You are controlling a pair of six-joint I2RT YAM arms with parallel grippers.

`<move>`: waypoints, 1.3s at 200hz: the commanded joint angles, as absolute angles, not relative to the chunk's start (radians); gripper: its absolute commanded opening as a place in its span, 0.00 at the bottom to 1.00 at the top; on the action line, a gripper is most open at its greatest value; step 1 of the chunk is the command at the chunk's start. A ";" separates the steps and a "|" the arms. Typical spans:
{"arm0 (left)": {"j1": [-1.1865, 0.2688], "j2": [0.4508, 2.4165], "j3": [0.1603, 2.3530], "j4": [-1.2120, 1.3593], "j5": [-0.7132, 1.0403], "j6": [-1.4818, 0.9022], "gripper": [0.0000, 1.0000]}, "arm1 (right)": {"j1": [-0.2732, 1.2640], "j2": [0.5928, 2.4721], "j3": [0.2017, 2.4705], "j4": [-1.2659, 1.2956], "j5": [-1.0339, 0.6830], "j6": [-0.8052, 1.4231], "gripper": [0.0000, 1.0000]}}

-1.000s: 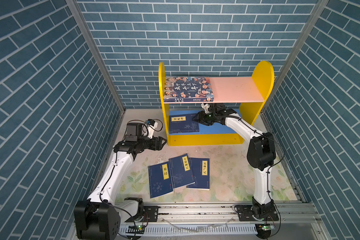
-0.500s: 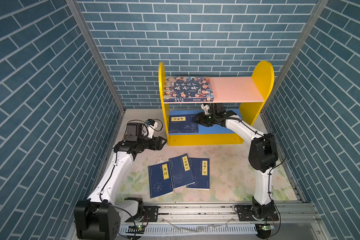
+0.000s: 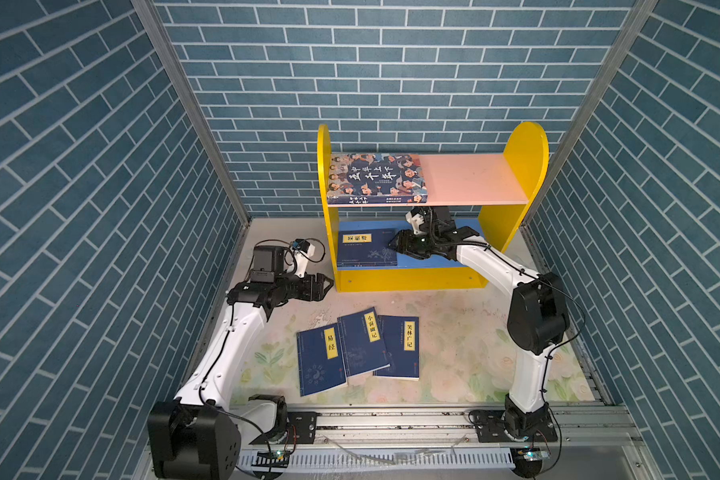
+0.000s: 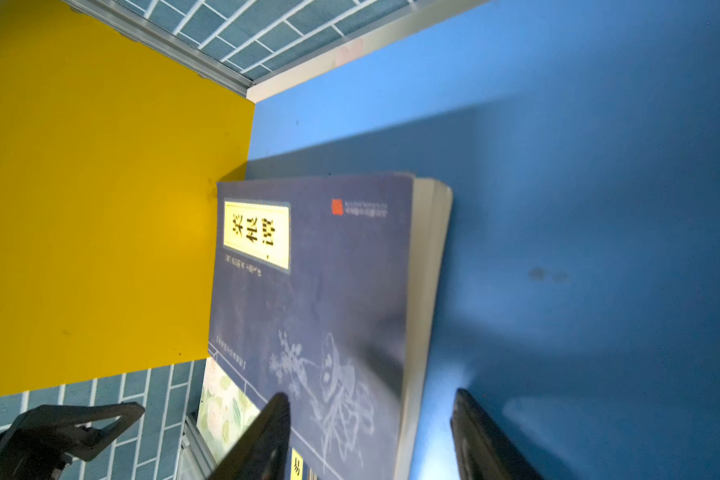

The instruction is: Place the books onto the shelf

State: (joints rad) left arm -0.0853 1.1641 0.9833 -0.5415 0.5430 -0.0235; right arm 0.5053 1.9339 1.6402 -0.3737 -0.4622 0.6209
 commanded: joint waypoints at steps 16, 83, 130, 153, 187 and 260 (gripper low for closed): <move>-0.081 1.154 1.017 -0.594 0.555 -0.029 0.79 | 0.489 1.787 1.549 -0.344 -0.436 0.640 0.64; -0.081 1.161 1.007 -0.606 0.595 -0.077 0.79 | 0.489 1.527 1.281 -0.341 -0.423 0.658 0.64; -0.081 1.176 0.977 -0.594 0.652 -0.109 0.79 | 0.489 1.320 1.081 -0.386 -0.406 0.670 0.62; -0.081 1.190 0.945 -0.574 0.680 -0.143 0.79 | 0.494 1.198 0.994 -0.455 -0.400 0.660 0.62; -0.081 1.212 0.886 -0.508 0.711 -0.200 0.79 | 0.497 1.049 0.905 -0.545 -0.458 0.630 0.61; -0.088 1.251 0.721 -0.328 0.814 -0.357 0.80 | 0.708 1.117 0.648 -0.168 -0.562 0.811 0.62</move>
